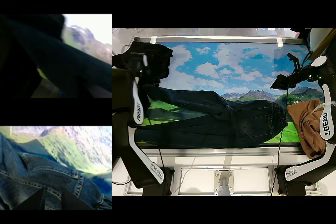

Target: Fold the clothes and pants, and hang the long-sleeved shirts on hangers.

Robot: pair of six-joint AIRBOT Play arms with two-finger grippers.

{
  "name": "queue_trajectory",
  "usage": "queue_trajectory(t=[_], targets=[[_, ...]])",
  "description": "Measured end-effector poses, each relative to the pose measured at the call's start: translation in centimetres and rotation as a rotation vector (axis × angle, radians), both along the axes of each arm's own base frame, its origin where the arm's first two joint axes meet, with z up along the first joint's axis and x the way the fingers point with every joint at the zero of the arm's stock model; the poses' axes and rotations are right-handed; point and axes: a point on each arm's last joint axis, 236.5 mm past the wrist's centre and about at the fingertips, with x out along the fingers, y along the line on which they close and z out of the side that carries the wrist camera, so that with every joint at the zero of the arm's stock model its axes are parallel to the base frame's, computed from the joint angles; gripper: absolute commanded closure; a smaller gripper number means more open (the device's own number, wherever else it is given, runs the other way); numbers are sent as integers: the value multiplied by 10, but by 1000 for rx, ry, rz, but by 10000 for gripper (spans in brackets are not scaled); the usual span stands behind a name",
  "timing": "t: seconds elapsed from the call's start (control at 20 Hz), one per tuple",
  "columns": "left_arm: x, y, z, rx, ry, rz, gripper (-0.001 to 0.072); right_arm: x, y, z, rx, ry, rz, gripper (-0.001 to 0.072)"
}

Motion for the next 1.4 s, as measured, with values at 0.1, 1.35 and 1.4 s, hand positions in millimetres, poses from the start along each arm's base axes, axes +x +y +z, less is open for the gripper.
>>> queue_trajectory(t=[0.1, 1.35, 1.4], targets=[[-2, 16, -6, -62, -41, 89, 62, -1, 0, 0, -2, 5, -2, 489], [97, -77, 136, -325, -771, -401, 685, -14, 19, -10, -61, 104, -18, 488], [80, -71, 115, -306, -698, -399, 685, -14, 16, -11, -66, 104, -17, 489]])
